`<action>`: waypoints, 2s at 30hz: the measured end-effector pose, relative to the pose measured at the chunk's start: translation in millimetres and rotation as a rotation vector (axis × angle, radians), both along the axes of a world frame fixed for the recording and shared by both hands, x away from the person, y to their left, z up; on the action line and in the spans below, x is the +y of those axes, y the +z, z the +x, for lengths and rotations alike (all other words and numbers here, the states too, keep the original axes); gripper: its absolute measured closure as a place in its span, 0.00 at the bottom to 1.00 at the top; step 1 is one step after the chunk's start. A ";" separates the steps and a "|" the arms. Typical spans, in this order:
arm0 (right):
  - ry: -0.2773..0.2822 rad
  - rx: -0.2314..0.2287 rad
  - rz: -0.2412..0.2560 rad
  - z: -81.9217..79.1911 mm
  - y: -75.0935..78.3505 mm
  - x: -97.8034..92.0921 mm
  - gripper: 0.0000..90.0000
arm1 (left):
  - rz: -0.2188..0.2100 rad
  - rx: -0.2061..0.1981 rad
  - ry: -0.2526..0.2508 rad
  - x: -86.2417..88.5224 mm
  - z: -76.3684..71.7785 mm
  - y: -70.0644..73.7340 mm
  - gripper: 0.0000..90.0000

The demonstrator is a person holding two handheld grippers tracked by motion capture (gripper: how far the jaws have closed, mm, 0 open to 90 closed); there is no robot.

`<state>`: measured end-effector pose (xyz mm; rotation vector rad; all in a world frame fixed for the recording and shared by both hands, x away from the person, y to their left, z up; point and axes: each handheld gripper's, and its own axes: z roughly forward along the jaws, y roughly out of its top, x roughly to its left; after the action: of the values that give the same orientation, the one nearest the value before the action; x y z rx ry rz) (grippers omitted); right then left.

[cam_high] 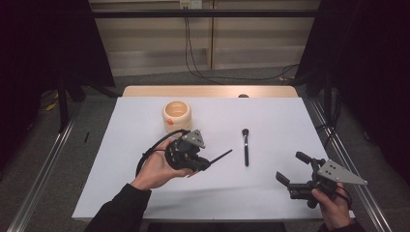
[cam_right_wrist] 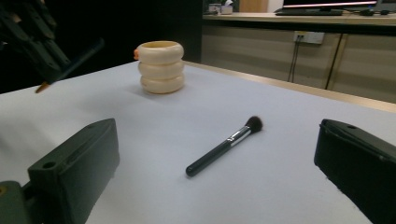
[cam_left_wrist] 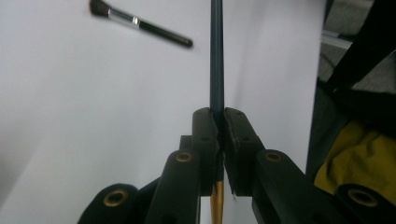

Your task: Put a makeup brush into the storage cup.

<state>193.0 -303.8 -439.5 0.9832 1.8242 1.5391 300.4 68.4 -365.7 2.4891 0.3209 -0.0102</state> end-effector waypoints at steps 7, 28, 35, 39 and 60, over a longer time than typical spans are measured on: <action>0.044 0.040 -0.034 4.6 1.6 4.2 0.00 | 0.064 0.021 -0.042 -3.5 1.5 -2.8 0.93; 0.156 -0.001 0.007 23.8 26.7 36.6 0.04 | 0.137 0.035 -0.087 -13.5 -4.5 -11.8 0.93; 0.210 0.034 -0.016 35.3 41.6 49.4 0.08 | 0.168 0.039 -0.119 -16.7 -5.8 -13.1 0.93; 0.198 0.014 -0.058 43.8 49.8 61.2 0.10 | 0.168 0.033 -0.131 -18.8 -7.0 -13.3 0.93; 0.530 0.207 -0.388 85.7 70.1 109.7 0.37 | 0.185 0.053 -0.160 -22.7 -7.7 -18.9 0.93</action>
<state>278.7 -194.1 -369.4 0.5104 2.5578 1.3063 292.6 45.7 -384.6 2.6958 0.1491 -0.1167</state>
